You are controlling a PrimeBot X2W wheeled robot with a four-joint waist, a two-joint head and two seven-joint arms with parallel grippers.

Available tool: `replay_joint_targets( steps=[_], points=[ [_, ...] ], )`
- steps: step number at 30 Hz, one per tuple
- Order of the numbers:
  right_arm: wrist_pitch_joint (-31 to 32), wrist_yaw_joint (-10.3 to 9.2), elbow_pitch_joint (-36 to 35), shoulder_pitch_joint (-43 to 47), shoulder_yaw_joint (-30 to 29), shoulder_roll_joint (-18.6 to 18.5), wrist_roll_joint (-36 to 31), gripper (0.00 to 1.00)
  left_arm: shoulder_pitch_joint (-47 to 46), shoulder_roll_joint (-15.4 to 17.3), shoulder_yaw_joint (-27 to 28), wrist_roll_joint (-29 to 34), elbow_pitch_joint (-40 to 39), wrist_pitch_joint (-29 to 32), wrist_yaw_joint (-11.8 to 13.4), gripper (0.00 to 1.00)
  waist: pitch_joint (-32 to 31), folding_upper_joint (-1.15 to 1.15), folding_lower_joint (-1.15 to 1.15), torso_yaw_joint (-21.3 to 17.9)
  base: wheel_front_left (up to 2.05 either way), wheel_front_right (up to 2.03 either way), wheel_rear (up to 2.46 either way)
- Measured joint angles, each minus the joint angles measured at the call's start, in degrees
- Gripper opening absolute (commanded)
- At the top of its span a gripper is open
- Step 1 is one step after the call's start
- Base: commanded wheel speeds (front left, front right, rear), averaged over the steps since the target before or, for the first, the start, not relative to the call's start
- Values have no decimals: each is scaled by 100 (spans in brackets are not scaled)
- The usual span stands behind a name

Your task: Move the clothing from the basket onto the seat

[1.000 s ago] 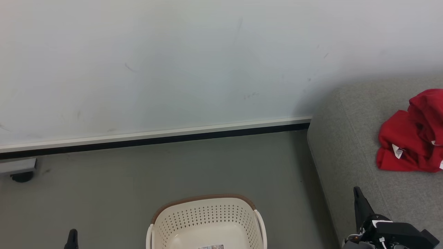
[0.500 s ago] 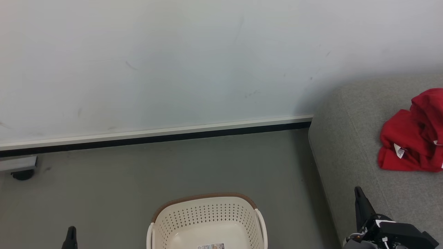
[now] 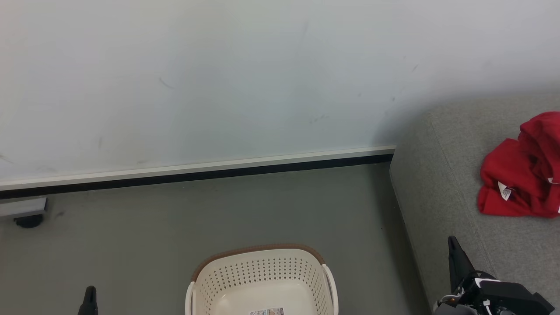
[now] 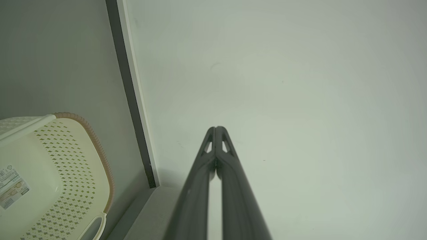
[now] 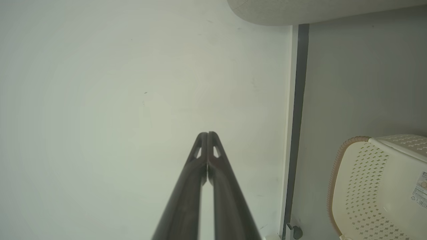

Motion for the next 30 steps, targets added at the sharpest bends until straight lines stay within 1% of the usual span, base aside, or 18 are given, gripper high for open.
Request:
replay_joint_targets(
  steps=[30],
  points=[
    [15,0,0,-1,-20,12,-8,0,-2,1,0,-8,0,0,0,0,0,0,0,0,0,0,0]
  ],
)
